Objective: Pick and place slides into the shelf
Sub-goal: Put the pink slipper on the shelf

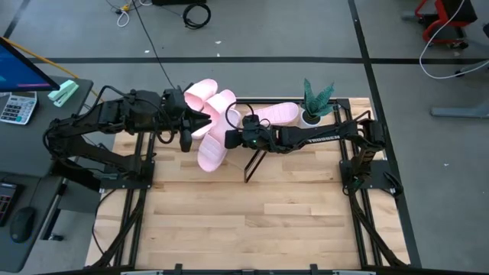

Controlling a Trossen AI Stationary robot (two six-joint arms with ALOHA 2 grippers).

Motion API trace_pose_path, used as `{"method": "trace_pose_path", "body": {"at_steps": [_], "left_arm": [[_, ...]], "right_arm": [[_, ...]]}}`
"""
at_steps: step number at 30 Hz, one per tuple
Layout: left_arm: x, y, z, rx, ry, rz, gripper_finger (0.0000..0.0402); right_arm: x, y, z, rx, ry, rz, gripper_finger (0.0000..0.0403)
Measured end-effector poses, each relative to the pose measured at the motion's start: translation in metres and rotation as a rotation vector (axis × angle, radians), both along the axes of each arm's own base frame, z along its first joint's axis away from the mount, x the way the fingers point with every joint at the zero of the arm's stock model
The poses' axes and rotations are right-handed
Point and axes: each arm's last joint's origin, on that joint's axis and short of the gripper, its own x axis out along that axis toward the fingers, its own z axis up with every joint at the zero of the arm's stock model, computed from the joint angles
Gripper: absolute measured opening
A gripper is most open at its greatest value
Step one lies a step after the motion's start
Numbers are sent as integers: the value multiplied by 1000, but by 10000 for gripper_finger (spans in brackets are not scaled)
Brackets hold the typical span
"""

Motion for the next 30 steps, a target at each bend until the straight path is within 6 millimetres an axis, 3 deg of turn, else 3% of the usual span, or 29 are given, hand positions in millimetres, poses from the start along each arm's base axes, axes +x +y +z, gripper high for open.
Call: {"method": "trace_pose_path", "body": {"at_steps": [30], "left_arm": [[0,0,0,0,4,0,79]], "right_arm": [[-3,-3,-3,-278,207,170,179]]}}
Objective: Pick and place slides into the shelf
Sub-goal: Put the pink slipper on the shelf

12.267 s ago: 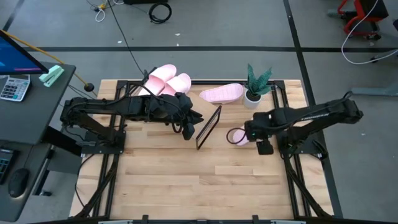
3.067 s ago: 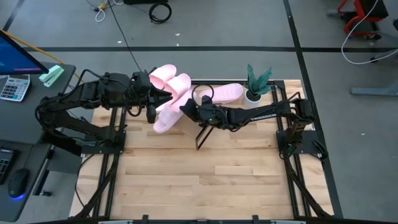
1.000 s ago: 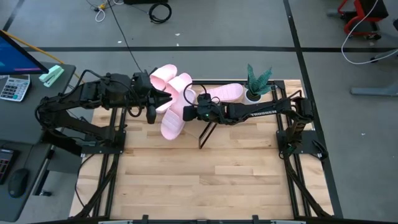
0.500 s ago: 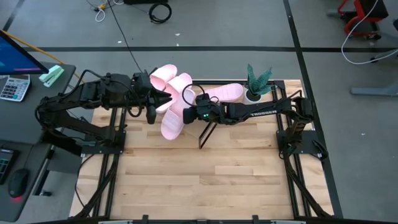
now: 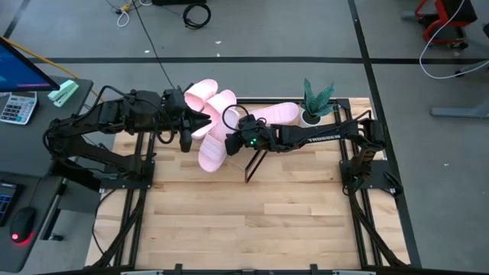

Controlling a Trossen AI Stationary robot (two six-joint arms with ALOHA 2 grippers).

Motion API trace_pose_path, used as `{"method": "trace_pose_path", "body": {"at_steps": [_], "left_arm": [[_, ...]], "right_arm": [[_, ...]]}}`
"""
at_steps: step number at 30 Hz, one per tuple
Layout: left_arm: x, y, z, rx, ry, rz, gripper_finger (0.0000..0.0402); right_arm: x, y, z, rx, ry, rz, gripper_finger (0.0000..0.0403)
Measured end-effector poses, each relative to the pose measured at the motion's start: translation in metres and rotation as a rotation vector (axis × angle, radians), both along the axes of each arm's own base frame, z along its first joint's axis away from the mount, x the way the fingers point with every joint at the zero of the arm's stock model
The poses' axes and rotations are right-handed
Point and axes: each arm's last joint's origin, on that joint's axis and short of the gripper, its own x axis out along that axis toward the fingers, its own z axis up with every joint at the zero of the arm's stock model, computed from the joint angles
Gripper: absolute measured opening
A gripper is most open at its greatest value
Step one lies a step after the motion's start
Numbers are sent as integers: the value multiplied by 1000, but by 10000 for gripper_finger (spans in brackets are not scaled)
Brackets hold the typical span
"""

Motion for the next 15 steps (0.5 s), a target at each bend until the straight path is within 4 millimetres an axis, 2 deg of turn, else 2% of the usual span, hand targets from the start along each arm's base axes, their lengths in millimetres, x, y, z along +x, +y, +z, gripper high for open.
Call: {"method": "trace_pose_path", "body": {"at_steps": [8,15], "left_arm": [[-1,0,-1,0,16,0,73],[-1,0,-3,-1,30,0,76]], "right_arm": [[-3,0,3,-3,9,-2,207],[-15,-2,17,-12,21,-22,238]]}}
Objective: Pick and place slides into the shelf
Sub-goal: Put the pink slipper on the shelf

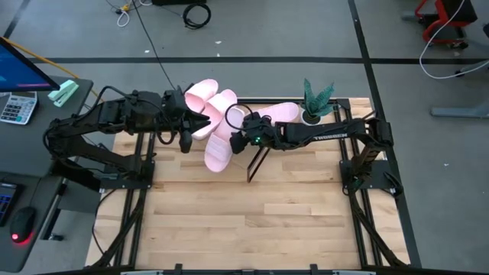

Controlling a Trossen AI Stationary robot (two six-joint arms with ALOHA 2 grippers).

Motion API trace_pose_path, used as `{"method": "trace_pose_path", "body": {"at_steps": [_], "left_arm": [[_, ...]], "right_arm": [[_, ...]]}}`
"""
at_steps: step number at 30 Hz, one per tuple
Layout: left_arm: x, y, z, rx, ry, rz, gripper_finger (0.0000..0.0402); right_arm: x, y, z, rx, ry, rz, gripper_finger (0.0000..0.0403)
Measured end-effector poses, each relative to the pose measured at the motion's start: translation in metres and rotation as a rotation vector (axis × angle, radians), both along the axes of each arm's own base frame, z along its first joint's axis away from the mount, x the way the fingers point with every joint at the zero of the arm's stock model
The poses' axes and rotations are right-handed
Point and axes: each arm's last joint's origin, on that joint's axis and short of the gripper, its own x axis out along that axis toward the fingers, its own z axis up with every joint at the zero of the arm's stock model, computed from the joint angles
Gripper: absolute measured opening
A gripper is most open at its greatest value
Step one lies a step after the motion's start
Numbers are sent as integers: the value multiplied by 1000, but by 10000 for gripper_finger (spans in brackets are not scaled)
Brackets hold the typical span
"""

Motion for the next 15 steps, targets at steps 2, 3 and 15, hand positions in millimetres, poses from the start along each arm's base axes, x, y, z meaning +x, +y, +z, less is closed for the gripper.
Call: {"method": "trace_pose_path", "body": {"at_steps": [2,3,15], "left_arm": [[0,0,0,0,1,0,79],[0,0,0,0,0,0,80],[0,0,-1,0,8,0,74]], "right_arm": [[-1,0,1,-10,6,8,249],[-1,0,2,-15,5,13,254],[-3,1,4,-7,15,41,323]]}}
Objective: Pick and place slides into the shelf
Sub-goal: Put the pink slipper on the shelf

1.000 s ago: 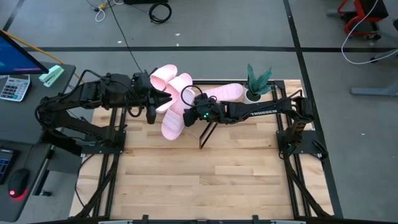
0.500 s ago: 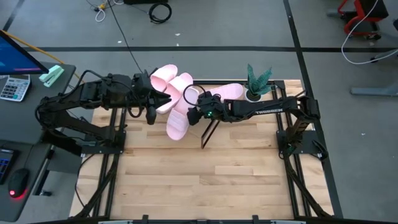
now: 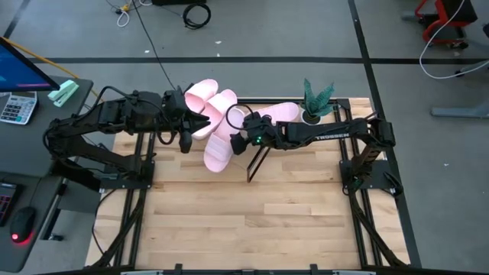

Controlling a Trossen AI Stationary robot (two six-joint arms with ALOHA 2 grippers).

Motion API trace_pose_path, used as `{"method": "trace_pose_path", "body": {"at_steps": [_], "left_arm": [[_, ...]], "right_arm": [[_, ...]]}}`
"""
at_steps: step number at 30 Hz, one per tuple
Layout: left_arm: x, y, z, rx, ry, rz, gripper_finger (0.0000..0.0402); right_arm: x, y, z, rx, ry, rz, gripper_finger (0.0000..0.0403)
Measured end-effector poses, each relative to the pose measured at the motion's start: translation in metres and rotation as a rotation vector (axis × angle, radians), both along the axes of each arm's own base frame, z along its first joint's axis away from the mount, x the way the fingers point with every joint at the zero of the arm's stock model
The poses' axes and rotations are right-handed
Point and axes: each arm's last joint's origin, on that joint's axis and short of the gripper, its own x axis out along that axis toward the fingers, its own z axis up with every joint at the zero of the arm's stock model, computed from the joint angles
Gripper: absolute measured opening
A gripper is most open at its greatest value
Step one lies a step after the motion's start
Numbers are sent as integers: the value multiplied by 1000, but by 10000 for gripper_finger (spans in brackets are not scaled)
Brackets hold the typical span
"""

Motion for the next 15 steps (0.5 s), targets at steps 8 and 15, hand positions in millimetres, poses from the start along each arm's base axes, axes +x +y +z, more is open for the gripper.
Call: {"method": "trace_pose_path", "body": {"at_steps": [8,15], "left_arm": [[0,0,0,0,2,0,80],[0,0,-1,0,7,0,78]], "right_arm": [[-8,-2,12,-74,14,-25,318],[-11,-7,14,-90,28,-51,302]]}}
